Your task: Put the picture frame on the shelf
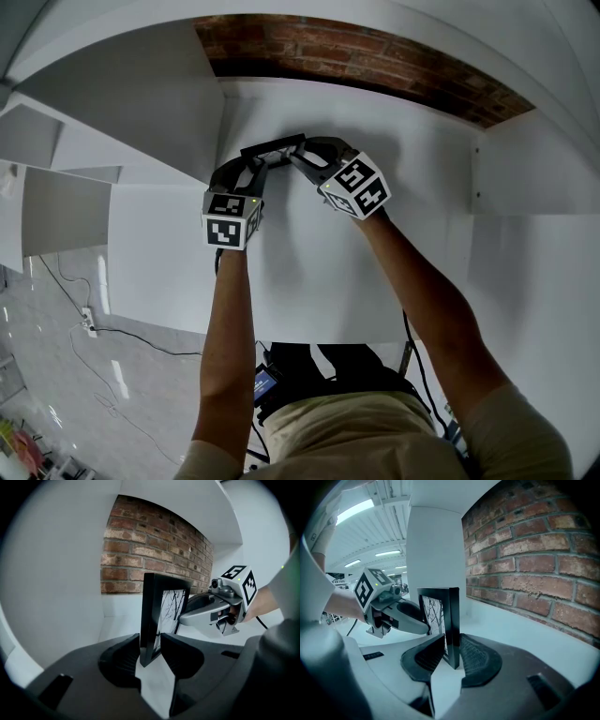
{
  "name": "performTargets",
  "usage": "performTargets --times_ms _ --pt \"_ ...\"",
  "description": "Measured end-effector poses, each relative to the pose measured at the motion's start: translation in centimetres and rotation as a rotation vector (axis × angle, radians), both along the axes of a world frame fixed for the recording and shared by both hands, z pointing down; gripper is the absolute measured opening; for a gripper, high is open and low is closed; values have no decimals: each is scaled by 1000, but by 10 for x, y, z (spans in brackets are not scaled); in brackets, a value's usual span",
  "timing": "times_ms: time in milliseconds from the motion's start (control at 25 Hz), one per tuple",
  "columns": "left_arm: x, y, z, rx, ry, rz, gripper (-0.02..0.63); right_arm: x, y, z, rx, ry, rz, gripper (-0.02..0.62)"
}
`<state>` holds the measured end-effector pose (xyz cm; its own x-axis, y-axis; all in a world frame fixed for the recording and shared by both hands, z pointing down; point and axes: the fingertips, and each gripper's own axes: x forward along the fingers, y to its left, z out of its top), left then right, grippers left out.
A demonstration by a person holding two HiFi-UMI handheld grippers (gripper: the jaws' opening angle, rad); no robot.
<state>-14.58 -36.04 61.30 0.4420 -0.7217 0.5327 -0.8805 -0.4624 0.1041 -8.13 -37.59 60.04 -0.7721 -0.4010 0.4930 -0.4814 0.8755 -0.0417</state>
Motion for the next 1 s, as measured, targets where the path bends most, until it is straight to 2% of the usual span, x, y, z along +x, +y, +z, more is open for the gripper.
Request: performTargets --times_ms 1000 --pt "-3 25 -3 -2 4 -48 120 3 3 -8 1 7 -13 91"
